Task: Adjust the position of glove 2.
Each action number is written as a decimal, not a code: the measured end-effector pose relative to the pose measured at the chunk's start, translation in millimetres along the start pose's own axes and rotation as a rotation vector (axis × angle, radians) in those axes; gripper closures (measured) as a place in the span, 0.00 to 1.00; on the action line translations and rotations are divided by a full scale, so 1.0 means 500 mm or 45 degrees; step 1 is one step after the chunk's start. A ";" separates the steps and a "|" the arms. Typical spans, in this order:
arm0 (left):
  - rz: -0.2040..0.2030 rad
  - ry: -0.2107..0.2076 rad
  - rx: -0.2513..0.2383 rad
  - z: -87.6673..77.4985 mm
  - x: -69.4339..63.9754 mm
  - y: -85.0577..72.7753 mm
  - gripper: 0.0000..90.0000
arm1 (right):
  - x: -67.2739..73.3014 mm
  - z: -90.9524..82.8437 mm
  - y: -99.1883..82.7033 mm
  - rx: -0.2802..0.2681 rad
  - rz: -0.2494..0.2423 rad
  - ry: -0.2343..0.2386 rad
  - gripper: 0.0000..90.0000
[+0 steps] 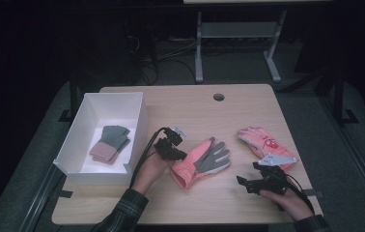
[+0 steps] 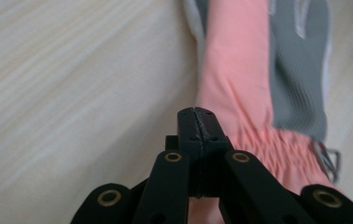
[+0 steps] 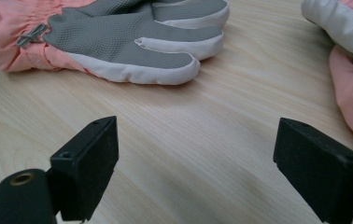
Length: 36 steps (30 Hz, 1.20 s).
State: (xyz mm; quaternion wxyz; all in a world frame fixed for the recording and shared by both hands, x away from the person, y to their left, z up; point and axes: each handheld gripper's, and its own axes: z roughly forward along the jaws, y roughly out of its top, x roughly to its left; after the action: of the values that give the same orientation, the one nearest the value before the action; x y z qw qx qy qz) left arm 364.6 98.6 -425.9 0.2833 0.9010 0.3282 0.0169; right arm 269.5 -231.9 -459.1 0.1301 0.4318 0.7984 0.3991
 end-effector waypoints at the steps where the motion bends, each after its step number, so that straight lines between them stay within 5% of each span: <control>1: -0.006 -0.005 -0.010 0.000 -0.003 -0.002 1.00 | -0.002 -0.003 -0.001 0.002 0.001 -0.007 0.16; 12: 0.064 -0.133 0.003 -0.010 -0.050 -0.043 1.00 | 0.009 -0.022 -0.031 0.043 -0.006 0.008 0.16; 17: 0.112 -0.207 0.015 0.003 -0.076 -0.037 1.00 | 0.009 -0.020 -0.034 0.057 -0.010 0.014 0.16; 26: 0.204 -0.247 0.029 0.035 -0.120 -0.016 1.00 | 0.013 -0.018 -0.034 0.066 -0.025 0.022 0.16; 36: 0.235 -0.274 0.032 0.058 -0.141 0.005 1.00 | 0.013 -0.019 -0.035 0.062 -0.040 0.030 0.16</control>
State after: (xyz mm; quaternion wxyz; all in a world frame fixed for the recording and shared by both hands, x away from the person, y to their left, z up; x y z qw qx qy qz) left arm 317.0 39.9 -437.9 0.3027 0.9275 0.2117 -0.0579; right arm 250.0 -237.4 -465.1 0.1167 0.4174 0.8160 0.3825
